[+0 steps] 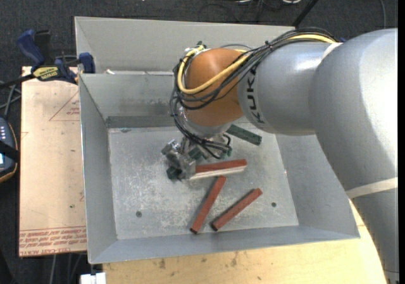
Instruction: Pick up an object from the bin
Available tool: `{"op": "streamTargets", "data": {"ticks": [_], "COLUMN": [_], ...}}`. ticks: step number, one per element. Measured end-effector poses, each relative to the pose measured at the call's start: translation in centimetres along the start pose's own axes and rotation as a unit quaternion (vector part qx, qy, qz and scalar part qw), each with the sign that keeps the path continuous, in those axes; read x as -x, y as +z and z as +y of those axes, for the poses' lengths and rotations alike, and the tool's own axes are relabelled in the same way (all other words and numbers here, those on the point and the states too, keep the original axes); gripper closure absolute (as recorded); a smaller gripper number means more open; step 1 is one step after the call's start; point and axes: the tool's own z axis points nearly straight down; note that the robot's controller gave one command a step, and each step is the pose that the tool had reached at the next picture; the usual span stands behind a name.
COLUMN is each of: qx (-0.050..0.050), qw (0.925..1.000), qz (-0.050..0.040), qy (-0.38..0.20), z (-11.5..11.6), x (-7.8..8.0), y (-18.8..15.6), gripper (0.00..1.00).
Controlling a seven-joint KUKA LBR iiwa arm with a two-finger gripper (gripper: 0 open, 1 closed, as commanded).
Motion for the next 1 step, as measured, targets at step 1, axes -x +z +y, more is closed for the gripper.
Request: {"op": "streamTargets", "data": {"ticks": [1], "qx": [-0.002], "qw": [0.9999], "qz": [-0.0034], "qy": [-0.011], "z": [0.55], "x": [3.21], "y": [-17.28], "gripper": [1.00]}}
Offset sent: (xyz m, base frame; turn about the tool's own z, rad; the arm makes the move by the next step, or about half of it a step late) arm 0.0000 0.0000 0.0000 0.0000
